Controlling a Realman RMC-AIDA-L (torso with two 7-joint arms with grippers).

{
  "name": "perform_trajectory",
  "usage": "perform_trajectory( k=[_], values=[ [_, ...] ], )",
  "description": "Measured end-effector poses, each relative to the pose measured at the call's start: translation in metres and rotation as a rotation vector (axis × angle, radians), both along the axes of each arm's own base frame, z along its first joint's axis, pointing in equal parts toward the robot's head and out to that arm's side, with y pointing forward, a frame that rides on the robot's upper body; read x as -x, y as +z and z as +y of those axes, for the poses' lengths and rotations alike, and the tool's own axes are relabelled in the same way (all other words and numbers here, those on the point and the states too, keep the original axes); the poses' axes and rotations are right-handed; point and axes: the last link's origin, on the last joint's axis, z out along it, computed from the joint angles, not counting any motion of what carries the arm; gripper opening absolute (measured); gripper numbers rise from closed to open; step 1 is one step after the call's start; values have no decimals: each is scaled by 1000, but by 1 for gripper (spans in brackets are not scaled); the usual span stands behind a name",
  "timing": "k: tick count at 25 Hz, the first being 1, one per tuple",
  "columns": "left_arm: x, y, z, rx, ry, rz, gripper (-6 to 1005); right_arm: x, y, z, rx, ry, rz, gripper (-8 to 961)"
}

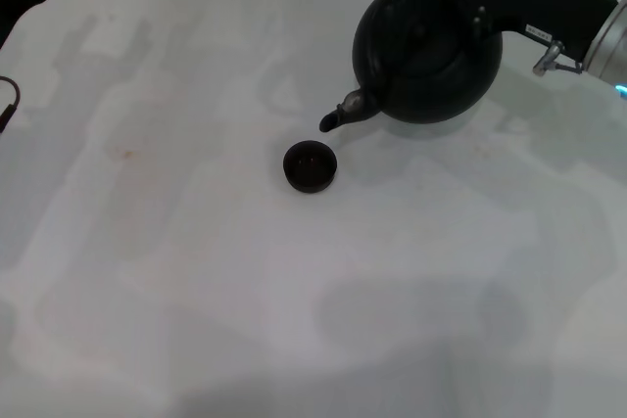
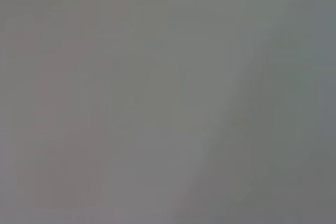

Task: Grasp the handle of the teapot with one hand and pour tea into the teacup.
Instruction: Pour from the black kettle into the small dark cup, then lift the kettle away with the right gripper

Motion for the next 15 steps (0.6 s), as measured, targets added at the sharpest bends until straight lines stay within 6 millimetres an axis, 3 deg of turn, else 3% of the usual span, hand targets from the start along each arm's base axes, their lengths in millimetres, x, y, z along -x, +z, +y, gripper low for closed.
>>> perform_trajectory(
  k=[15],
  values=[
    [2, -2, -1, 1, 11, -8, 836, 5, -1, 0, -86, 114, -103, 156]
  ],
)
